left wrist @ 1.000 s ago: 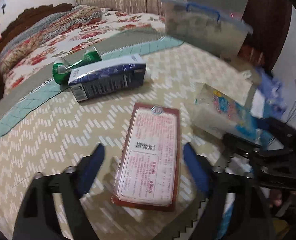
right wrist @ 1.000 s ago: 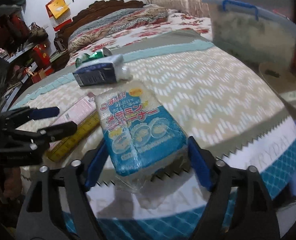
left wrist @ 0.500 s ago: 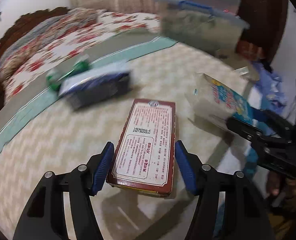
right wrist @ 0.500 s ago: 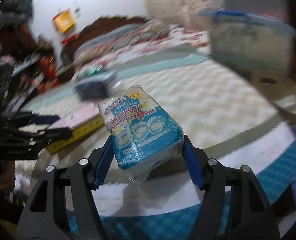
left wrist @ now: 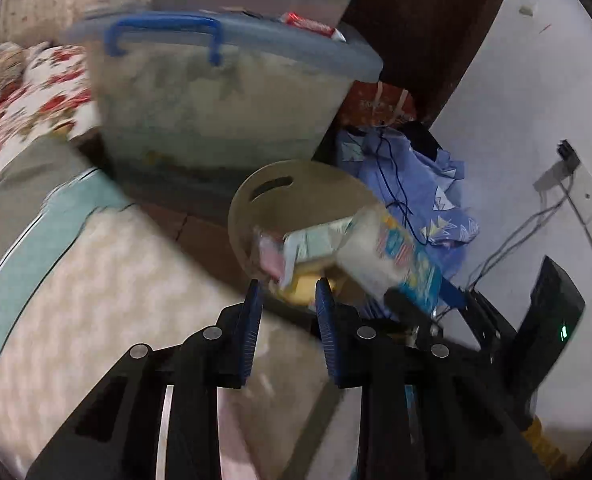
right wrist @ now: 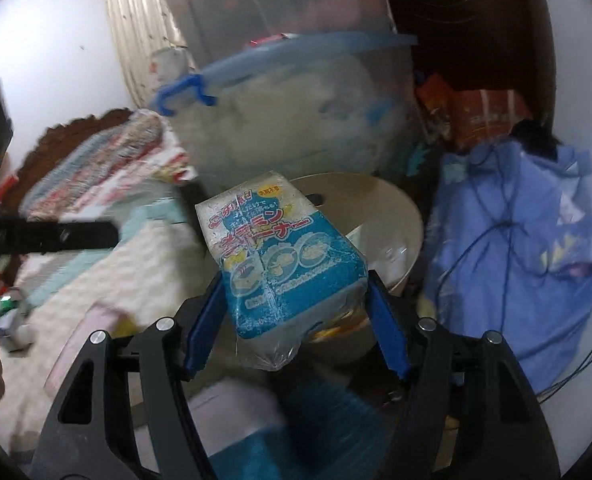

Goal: Collect trash
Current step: 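Carry the tissue pack and pink box to the wastebasket and release both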

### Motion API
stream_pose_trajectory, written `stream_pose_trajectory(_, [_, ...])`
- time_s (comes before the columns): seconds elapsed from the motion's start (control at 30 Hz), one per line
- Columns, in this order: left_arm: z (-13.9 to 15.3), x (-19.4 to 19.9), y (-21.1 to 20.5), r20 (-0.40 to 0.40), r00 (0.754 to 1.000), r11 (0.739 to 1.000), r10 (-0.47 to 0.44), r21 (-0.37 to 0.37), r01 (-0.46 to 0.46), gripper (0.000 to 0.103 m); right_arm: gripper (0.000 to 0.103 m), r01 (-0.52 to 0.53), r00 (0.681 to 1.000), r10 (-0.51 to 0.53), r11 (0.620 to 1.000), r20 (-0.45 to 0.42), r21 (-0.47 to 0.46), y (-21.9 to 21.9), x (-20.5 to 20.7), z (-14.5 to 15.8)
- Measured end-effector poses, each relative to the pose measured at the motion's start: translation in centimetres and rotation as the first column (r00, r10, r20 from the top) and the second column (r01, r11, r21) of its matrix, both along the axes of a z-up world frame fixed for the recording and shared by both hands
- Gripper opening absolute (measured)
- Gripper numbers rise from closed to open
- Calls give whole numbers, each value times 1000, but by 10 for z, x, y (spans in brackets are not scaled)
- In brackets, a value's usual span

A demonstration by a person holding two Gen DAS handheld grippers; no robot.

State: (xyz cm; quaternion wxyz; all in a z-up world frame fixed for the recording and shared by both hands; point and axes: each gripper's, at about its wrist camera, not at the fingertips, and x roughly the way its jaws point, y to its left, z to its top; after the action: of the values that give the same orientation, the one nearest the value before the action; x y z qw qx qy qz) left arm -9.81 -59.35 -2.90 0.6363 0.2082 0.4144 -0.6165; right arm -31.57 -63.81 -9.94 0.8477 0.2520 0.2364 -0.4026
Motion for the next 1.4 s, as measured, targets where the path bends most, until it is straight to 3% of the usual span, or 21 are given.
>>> stream_pose_trajectory(0.1, [-9,6,-17,-32,999,1000,14,28,-13,28,69,-12,1000,12,1000,13,28,-14,5,-8])
stream_pose_trajectory(0.13, [-10,8,-13,-23,999,999,29,43,-28,44,69,-16,1000,15,1000,20,26,-17,1,-8])
stream_pose_trajectory(0.2, [-11,9,1,117,988,989,98,99,-110,71,69,-22,999,22,1000,26,6,-17,2,-9])
stream_pose_trajectory(0.23, [-9,8,17,204,969,981,137,106,-161,76,69,-26,999,26,1000,30,-1,-19,2,-11])
stream_pose_trajectory(0.27, [-8,7,31,234,961,979,150,99,-176,81,69,-30,999,30,1000,37,-10,-17,0,-11])
stream_pose_trajectory(0.3, [-9,2,53,288,943,975,164,94,-199,95,69,-30,999,30,999,35,-17,-16,1,-12])
stream_pose_trajectory(0.4, [-28,-11,90,410,895,959,175,137,-250,94,70,-43,999,42,998,-15,-52,-13,8,-16])
stream_pose_trajectory(0.47, [-47,-19,101,394,909,952,133,205,-228,95,70,-52,998,49,997,-46,-59,-14,13,-21])
stream_pose_trajectory(0.5, [-49,-25,109,359,924,966,135,161,-204,95,71,-57,997,54,997,-59,-53,-17,16,-23])
stream_pose_trajectory(0.53, [-53,-30,109,342,934,970,105,173,-172,85,71,-59,996,56,997,-69,-47,-18,18,-25])
stream_pose_trajectory(0.57, [-57,-33,105,292,954,974,63,192,-123,64,71,-63,995,59,997,-83,-44,-20,21,-26])
stream_pose_trajectory(0.6, [-62,-32,99,250,967,967,43,234,-103,24,71,-64,994,60,997,-93,-43,-22,22,-27])
stream_pose_trajectory(0.63, [-61,-29,95,231,972,967,45,234,-101,22,72,-66,993,62,997,-104,-40,-24,24,-29])
stream_pose_trajectory(0.83, [-40,-9,25,78,997,988,-6,155,-6,22,80,-51,994,50,999,-100,-3,-39,21,-34])
stream_pose_trajectory(0.9, [-32,-10,-6,87,995,991,-45,131,34,23,84,-26,997,25,1000,-80,-16,-37,15,-31])
stream_pose_trajectory(0.97, [-32,-12,-33,101,993,990,-53,136,39,41,84,0,998,-2,999,-68,-33,-35,9,-27])
stream_pose_trajectory(1.0, [-31,-12,-39,124,992,990,-38,142,20,71,84,13,998,-15,999,-58,-40,-34,5,-25])
stream_pose_trajectory(1.03, [-31,-12,-46,171,985,991,-3,136,-20,78,84,35,999,-36,998,-38,-48,-31,-1,-22])
stream_pose_trajectory(1.07, [-30,-14,-48,202,979,992,14,121,-39,78,84,48,998,-49,998,-24,-51,-30,-6,-19])
stream_pose_trajectory(1.23, [-16,-4,-17,171,984,993,59,86,-74,78,84,99,992,-96,994,76,-43,-13,-28,-6])
stream_pose_trajectory(1.4, [-7,20,66,160,977,986,143,64,-155,78,82,5,987,1,999,159,-40,12,-16,12])
